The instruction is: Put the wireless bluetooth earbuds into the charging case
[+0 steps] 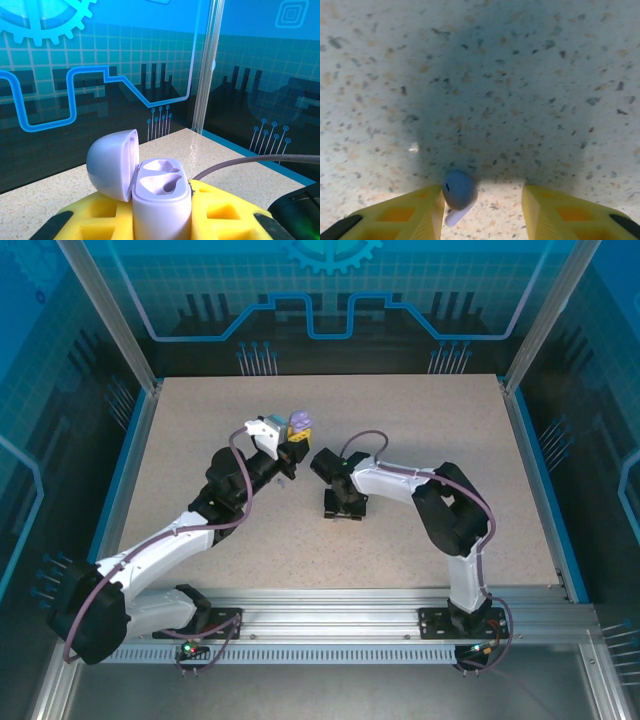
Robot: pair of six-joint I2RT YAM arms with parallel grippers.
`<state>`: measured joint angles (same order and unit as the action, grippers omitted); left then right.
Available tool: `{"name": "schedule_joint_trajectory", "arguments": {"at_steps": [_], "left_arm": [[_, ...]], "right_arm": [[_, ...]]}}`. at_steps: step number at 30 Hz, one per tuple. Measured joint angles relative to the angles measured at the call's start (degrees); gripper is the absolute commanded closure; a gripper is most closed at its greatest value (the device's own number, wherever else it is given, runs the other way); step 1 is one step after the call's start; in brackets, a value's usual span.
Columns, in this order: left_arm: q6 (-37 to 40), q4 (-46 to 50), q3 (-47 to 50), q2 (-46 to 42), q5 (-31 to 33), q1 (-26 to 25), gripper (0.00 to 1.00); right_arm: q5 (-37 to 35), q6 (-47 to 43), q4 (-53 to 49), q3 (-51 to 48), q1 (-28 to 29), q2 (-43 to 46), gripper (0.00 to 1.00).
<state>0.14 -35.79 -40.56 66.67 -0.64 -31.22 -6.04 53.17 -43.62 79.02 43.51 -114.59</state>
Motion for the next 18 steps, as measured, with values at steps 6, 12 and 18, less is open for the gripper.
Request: {"name": "schedule_joint_trajectory", "arguments": {"at_steps": [6, 12, 18], "left_arm": [[0.00, 0.00, 0.00, -0.07, 0.00, 0.31, 1.00], [0.00, -0.07, 0.00, -0.50, 0.00, 0.79, 1.00], [-0.02, -0.07, 0.00, -0.52, -0.02, 1.09, 1.00]], "right_arm": [[-0.50, 1.95, -0.42, 1.70, 0.96, -1.18, 0.61], [-1.27, 3.28, -1.22, 2.34, 1.09, -1.66, 0.64], [-1.55, 5.05, -1.49, 2.47, 1.07, -1.81, 0.67]]}}
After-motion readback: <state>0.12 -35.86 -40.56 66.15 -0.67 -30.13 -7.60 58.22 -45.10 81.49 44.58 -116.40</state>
